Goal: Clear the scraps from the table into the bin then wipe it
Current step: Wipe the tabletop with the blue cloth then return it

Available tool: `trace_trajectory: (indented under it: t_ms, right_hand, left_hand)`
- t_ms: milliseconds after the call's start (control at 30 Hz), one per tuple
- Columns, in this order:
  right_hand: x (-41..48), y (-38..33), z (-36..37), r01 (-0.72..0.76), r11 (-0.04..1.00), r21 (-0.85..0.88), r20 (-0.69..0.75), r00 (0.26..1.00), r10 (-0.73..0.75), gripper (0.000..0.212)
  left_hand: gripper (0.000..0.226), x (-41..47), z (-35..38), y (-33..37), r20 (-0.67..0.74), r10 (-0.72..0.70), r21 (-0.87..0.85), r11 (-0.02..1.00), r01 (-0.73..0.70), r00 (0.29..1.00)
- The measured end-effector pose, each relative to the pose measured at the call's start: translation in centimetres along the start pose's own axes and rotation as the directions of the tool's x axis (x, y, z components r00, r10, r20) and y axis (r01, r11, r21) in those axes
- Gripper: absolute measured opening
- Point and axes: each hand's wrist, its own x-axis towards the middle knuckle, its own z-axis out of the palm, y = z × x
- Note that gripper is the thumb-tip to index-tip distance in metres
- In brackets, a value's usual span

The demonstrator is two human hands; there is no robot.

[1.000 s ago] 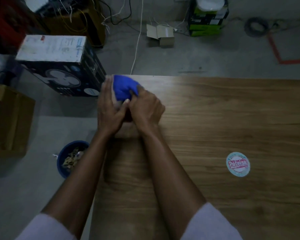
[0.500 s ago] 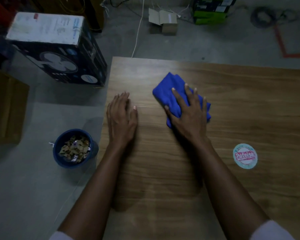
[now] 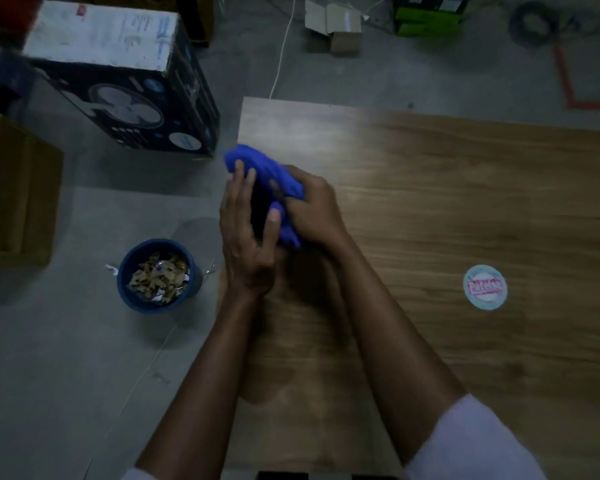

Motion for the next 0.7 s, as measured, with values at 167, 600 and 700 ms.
trace_trajectory:
  t_ms: [167, 600, 700]
  right_hand:
    - [-6.5, 5.7, -11.1, -0.167, 0.956, -0.241, -0.340, 0.937, 0.078, 0.053]
    - [0.5, 9.1, -3.0, -0.239, 0.662, -0.711, -0.329, 0.944, -0.012, 0.070]
    - [2.3, 6.4, 2.1, -0.114, 0.680, -0.724, -0.215, 0.975, -0.065, 0.068]
  left_hand:
    - [0.055, -2.3, 1.7, -0.2, 0.137, 0.004, 0.093, 0.996, -0.016, 0.991]
    - [0.058, -3.4, 2.8, -1.7, 0.096, -0.078, 0.105, 0.992, 0.067, 0.992]
    - [0.057, -3.6, 2.6, -1.5, 0.033, -0.093, 0.027, 0.995, 0.092, 0.995]
